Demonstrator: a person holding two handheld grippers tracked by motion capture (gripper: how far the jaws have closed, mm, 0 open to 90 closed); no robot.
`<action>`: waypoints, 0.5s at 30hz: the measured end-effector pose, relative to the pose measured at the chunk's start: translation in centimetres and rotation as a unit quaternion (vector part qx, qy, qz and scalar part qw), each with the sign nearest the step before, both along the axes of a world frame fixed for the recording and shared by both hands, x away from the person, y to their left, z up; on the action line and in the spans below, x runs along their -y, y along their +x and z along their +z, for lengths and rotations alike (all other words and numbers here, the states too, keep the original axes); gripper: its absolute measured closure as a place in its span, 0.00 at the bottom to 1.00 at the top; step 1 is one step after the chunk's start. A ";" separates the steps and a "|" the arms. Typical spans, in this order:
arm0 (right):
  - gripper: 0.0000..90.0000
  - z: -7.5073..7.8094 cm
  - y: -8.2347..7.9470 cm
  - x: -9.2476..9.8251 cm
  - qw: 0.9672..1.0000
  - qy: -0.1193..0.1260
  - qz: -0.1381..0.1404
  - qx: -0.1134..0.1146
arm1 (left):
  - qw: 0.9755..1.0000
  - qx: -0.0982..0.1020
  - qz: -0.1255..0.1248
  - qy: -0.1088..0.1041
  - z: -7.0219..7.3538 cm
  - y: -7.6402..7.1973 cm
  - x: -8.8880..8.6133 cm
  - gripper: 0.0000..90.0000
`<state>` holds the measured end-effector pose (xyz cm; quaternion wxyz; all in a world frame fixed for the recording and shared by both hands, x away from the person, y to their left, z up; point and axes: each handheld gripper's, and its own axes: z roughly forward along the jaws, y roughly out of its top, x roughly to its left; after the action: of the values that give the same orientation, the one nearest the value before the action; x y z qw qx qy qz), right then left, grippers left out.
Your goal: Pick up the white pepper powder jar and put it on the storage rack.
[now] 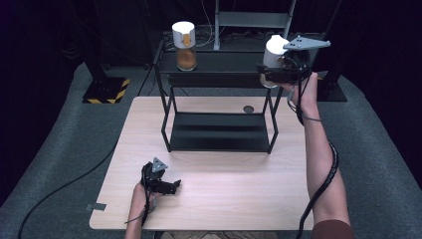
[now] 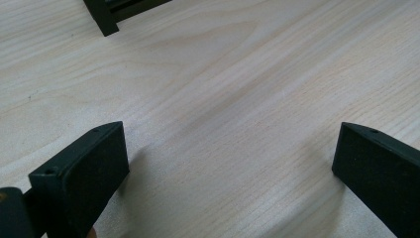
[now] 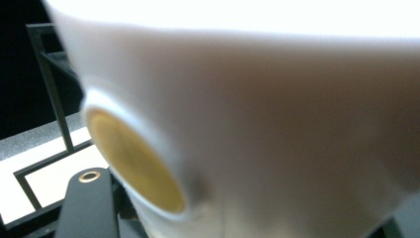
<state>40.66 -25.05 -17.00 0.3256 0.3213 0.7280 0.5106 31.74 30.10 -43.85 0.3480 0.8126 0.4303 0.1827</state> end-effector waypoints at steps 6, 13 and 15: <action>0.33 0.7 0.5 -0.1 1.000 0.000 -0.004 -0.002 | 1.000 0.000 0.000 0.000 0.0 0.0 0.0 0.00; 0.33 1.3 1.4 -0.3 1.000 0.001 -0.008 -0.009 | 1.000 0.000 0.000 0.000 0.0 0.0 0.0 0.00; 0.33 1.5 1.6 -0.4 1.000 0.001 -0.008 -0.011 | 1.000 0.000 0.000 0.000 0.0 0.0 0.0 0.00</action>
<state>42.29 -24.69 -15.51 0.3214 0.3333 0.7283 0.5052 31.74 30.10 -43.85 0.3480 0.8129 0.4298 0.1828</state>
